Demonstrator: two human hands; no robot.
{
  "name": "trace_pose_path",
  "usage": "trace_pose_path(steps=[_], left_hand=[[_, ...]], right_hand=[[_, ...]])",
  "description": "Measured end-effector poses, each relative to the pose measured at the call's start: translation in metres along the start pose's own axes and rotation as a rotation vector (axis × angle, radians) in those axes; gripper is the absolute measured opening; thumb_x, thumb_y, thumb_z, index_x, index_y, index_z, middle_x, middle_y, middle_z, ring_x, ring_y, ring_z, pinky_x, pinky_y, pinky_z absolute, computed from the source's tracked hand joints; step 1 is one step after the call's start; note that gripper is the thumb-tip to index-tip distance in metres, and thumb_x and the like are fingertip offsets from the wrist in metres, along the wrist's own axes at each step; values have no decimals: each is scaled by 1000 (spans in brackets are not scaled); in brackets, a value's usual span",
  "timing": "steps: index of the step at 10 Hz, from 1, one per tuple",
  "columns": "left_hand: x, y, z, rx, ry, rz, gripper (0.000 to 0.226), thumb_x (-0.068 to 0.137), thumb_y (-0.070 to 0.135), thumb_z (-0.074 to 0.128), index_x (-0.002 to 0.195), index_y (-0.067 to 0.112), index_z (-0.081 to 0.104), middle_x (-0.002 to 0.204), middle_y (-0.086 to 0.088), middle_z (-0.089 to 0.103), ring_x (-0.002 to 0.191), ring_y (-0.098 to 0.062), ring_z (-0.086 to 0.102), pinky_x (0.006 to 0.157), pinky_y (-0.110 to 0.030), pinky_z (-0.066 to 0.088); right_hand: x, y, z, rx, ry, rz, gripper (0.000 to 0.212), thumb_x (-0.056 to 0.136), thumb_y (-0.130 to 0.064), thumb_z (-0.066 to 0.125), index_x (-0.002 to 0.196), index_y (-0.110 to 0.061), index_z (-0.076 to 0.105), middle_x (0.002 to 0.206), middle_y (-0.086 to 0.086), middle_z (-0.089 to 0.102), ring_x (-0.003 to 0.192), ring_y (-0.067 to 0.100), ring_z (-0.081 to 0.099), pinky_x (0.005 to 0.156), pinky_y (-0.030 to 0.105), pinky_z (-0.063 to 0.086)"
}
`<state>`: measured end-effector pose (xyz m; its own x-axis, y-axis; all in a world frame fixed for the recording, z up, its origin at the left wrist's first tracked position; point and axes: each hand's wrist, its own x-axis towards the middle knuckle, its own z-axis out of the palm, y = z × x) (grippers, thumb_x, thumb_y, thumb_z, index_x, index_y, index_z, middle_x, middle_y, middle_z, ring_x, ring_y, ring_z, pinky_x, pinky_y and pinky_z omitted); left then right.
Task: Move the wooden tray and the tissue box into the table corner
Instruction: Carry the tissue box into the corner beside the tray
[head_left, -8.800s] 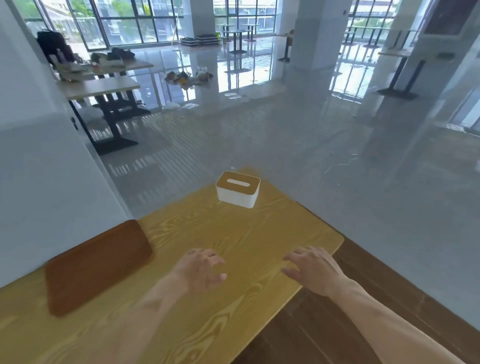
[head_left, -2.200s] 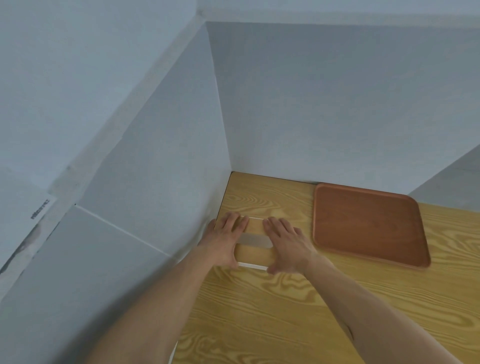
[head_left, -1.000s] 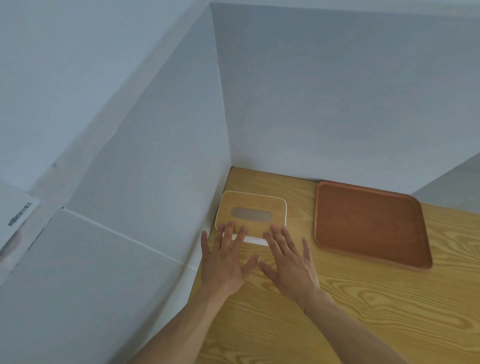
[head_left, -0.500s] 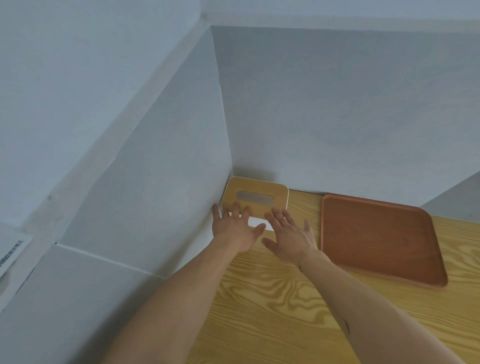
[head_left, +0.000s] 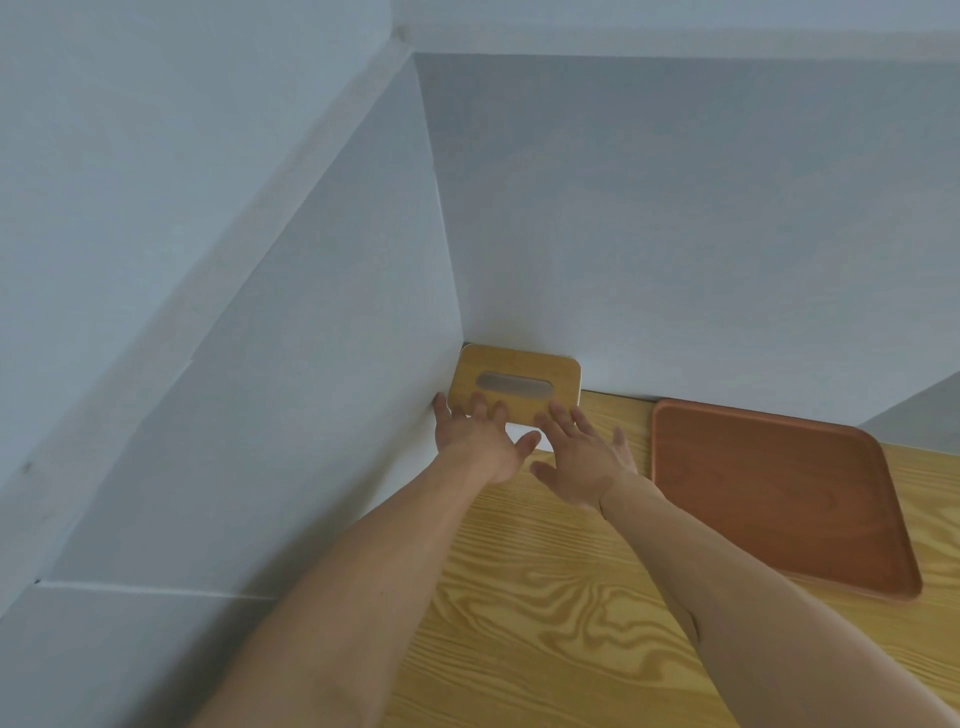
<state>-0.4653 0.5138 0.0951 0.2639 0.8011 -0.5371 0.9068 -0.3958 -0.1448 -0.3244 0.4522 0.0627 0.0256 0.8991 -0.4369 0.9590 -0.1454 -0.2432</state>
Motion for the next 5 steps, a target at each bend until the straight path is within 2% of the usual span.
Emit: trace_pose_path(steps=[1, 3, 4, 5], left_hand=[[2, 1, 2, -4, 7, 8, 79, 94, 72, 8, 158, 25, 5, 168, -7, 2, 152, -35, 10, 117, -59, -12], [3, -9, 12, -79, -47, 36, 77, 94, 72, 9, 157, 30, -7, 167, -2, -14, 154, -28, -6, 119, -53, -15], [0, -13, 14, -126, -36, 52, 76, 96, 70, 10, 157, 29, -6, 167, -1, -14, 154, -23, -7, 120, -53, -14], [-11, -14, 18, -234, 37, 113, 75, 97, 67, 16, 159, 26, 1, 168, -1, -1, 154, -21, 0, 121, -56, -8]], right_hand=[[0, 2, 1, 2, 3, -5, 69, 99, -50, 43, 155, -34, 7, 166, -11, -9, 151, 15, -9, 116, 65, 8], [1, 3, -3, -11, -41, 3, 77, 95, -49, 51, 155, -36, 5, 165, -13, -12, 151, 14, -10, 117, 64, 10], [0, 0, -9, -21, -37, 3, 80, 93, -49, 53, 155, -35, 5, 166, -11, -10, 151, 16, -8, 117, 62, 9], [-12, -3, -8, -37, 74, -54, 70, 96, -49, 48, 155, -33, 15, 167, -4, 1, 152, 20, -2, 119, 58, 11]])
